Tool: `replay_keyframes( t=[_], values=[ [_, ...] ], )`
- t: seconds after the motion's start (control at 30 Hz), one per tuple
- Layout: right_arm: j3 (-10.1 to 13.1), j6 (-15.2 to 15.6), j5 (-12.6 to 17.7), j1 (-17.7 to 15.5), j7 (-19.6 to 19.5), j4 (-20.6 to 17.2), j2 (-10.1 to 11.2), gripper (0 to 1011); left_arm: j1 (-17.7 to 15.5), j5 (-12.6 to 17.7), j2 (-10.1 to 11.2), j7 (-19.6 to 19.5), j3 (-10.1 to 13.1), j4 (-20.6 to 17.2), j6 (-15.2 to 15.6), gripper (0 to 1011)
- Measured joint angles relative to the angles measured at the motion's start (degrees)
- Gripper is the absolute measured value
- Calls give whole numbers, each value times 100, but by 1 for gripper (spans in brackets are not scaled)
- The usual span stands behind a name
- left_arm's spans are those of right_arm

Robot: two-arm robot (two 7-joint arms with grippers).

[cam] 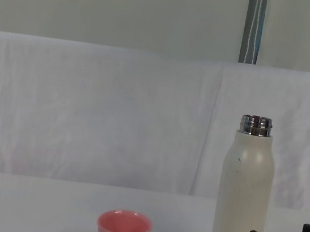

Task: Grasp the thermos with one hand and pour water into the cup lid.

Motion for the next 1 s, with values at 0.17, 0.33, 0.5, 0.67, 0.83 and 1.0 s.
replay_keyframes(
  t=[0.17,0.33,0.5,0.67,0.83,1.0],
  values=[
    [-11,21,12,-9,0,-7,8,1001,0,0,0,0,0,0,0,1001],
    [-36,39,17,-15,0,-21,14,1001,0,0,0,0,0,0,0,1001],
    [-69,41,4,-3,-9,-15,7,1001,0,0,0,0,0,0,0,1001],
    [-75,43,-9,2,-15,-11,5,1001,0,0,0,0,0,0,0,1001],
    [-71,43,-9,0,-15,-11,7,1001,0,0,0,0,0,0,0,1001],
    [-68,42,-9,-2,-15,-11,8,1001,0,0,0,0,0,0,0,1001]
  ],
)
